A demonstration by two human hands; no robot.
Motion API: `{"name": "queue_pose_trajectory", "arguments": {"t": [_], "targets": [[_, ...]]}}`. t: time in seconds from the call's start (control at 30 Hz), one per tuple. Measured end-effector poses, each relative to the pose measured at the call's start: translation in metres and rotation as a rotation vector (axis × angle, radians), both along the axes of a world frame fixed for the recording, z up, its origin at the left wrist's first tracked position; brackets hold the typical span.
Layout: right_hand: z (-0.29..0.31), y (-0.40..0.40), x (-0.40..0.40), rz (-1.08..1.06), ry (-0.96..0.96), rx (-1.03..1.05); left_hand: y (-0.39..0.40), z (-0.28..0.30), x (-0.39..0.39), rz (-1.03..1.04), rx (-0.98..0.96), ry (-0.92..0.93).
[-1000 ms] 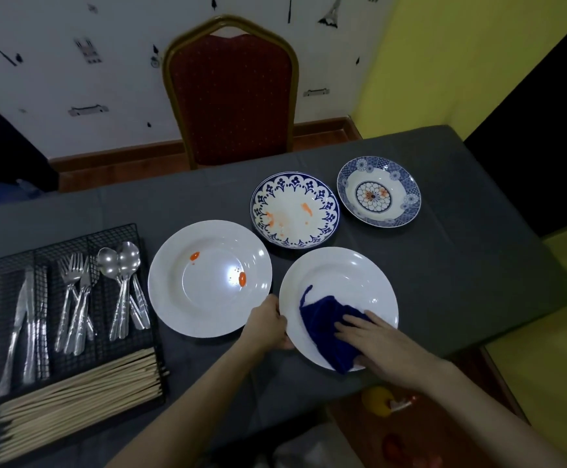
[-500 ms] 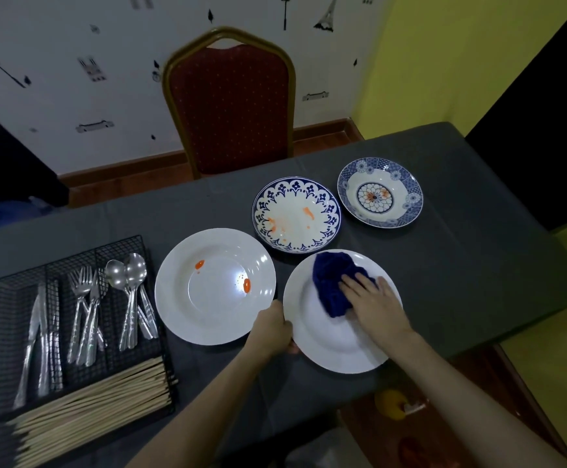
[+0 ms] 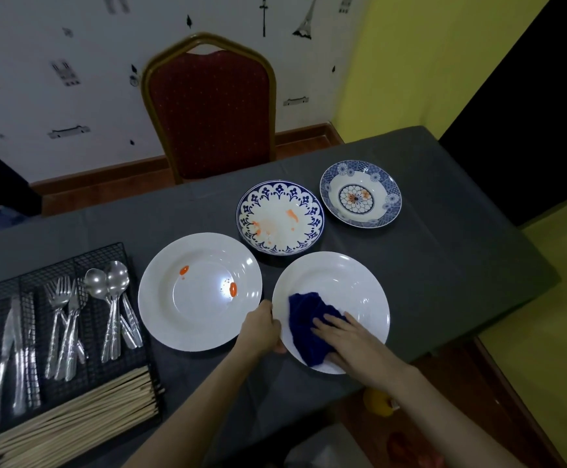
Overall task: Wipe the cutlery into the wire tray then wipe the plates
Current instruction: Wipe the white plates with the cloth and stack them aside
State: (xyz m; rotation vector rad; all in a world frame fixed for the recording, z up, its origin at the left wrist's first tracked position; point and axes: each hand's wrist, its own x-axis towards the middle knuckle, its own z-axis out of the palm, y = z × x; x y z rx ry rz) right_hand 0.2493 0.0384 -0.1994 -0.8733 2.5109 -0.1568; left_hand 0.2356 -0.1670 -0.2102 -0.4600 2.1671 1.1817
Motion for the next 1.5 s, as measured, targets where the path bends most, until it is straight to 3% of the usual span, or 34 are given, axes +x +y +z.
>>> {"name": "queue_pose_trajectory", "arguments": {"t": [0.3,0.57,0.7,0.8,1.0,1.17,1.5], "targets": [[-0.011,-0.026,-0.053,-0.231,0.122,0.145,-0.001,-0.006,0.006,0.071,0.009,0.05],[-0.002,0.035,-0.056,-0.208,0.173,0.171,0.02,0.016,0.012,0.332,0.378,0.182],[0.015,0.079,-0.05,-0.145,0.162,0.154,0.038,0.024,0.006,0.276,0.321,0.254],[0.033,0.113,-0.04,-0.12,0.168,0.024,0.06,0.036,-0.01,0.233,0.242,0.304],[0.053,0.146,-0.046,-0.043,-0.01,-0.232,0.12,0.056,-0.049,0.084,0.144,0.404],[0.042,0.162,-0.072,-0.186,0.093,-0.341,0.164,0.063,-0.078,-0.083,0.202,0.372],[0.023,0.254,-0.119,-0.48,0.227,-0.158,0.236,0.054,-0.097,0.009,0.32,0.239]]}}
